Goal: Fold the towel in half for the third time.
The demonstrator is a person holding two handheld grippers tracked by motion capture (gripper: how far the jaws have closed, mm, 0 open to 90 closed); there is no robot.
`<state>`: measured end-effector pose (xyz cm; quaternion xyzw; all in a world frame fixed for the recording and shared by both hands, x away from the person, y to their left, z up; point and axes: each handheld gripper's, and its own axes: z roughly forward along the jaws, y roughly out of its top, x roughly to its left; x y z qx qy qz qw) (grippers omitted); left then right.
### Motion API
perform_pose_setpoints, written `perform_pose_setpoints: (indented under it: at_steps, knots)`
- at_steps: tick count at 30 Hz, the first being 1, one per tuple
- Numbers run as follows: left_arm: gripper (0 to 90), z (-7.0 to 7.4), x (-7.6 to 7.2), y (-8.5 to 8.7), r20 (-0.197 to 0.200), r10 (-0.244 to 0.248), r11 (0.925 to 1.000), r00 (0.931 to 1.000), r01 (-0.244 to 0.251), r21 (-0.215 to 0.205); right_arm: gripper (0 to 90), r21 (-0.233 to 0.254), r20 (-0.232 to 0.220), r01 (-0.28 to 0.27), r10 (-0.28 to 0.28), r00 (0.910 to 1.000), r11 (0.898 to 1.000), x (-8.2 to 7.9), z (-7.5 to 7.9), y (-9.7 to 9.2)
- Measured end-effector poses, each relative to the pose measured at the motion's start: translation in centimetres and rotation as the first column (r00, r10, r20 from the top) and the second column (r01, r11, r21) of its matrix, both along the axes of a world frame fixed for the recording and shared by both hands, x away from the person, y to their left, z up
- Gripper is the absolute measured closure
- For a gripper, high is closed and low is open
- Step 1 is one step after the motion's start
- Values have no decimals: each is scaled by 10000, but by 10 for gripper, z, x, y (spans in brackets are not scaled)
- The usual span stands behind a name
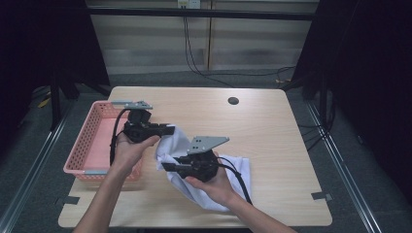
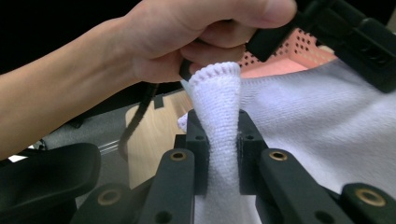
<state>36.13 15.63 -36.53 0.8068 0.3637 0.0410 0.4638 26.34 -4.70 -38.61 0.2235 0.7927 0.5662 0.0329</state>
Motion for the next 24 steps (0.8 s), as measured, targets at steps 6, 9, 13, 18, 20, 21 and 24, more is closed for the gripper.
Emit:
perform_pose_setpoints:
  at_steps: [6,9,13,18,20,21,24]
  knots:
    - [777,-33,8,-40,-584,-648,9973,9962,627,-381,800,-230,-456,774,-784,9959,9967,-8,-22,-45]
    - [773,-41,10,-69,-672,-1038,9945,9923,1026,-205,798,-279,-1085,1086,-1110,9879,9937,-13,-33,-73]
    - [764,-60,10,-116,-983,-1652,9862,9813,1652,-81,796,-460,-1541,1677,-1729,9728,9848,-22,-51,-106]
    - [756,-83,6,-159,-1234,-2230,9729,9670,2287,332,787,-1127,-1718,2280,-2450,9542,9671,-40,-71,-138]
    - [748,-91,7,-170,-1503,-2261,9727,9624,2313,175,778,-1258,-1741,2565,-2759,9453,9583,-46,-79,-149]
    - [737,-94,7,-173,-1506,-2371,9706,9597,2408,64,771,-1286,-1715,2600,-2797,9447,9570,-48,-82,-154]
    - [669,-100,7,-179,-1521,-2369,9715,9596,2356,-268,738,-1470,-1759,2753,-2990,9379,9501,-53,-86,-164]
